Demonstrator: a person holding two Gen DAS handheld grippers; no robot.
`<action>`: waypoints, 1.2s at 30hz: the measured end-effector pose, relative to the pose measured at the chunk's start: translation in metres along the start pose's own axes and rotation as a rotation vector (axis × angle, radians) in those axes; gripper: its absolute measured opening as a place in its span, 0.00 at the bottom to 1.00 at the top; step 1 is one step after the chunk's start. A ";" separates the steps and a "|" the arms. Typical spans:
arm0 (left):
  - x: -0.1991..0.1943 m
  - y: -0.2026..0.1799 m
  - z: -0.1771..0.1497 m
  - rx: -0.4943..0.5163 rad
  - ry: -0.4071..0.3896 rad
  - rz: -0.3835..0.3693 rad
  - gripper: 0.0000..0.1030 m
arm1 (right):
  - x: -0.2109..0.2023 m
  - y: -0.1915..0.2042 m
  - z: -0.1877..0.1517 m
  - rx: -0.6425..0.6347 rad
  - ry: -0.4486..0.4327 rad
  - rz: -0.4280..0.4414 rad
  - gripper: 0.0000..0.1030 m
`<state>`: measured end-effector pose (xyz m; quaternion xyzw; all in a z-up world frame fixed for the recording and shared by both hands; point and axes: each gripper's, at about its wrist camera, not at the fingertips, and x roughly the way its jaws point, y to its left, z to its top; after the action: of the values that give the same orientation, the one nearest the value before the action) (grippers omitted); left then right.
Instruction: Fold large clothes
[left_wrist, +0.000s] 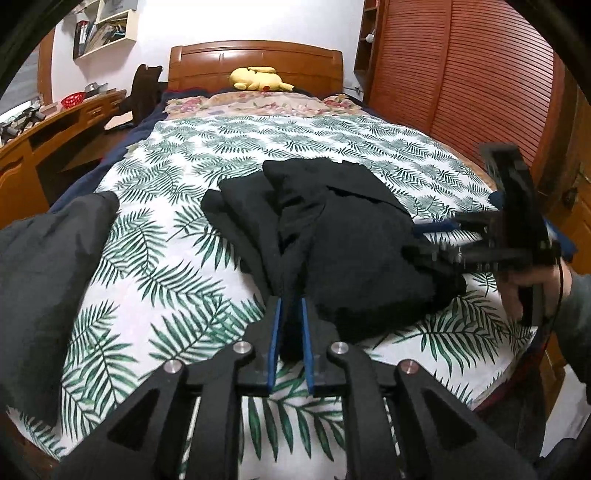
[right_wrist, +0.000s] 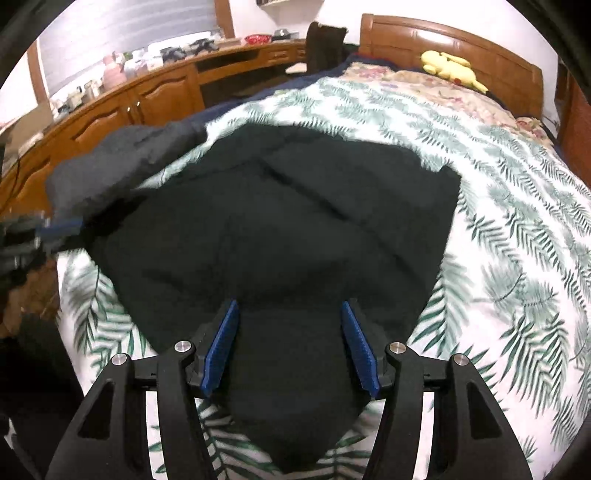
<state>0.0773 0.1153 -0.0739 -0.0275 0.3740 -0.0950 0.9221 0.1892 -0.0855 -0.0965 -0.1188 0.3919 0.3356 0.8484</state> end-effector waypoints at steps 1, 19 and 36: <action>0.000 0.001 -0.002 -0.004 0.004 0.004 0.09 | 0.000 -0.004 0.005 -0.002 -0.009 -0.014 0.57; 0.013 0.005 -0.017 -0.020 0.068 -0.029 0.23 | 0.049 -0.116 0.078 0.111 -0.013 -0.159 0.57; 0.059 0.008 -0.022 -0.049 0.160 0.008 0.23 | 0.110 -0.158 0.094 0.284 0.075 -0.088 0.74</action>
<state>0.1046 0.1120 -0.1310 -0.0408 0.4486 -0.0843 0.8888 0.4006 -0.1076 -0.1256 -0.0269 0.4612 0.2346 0.8553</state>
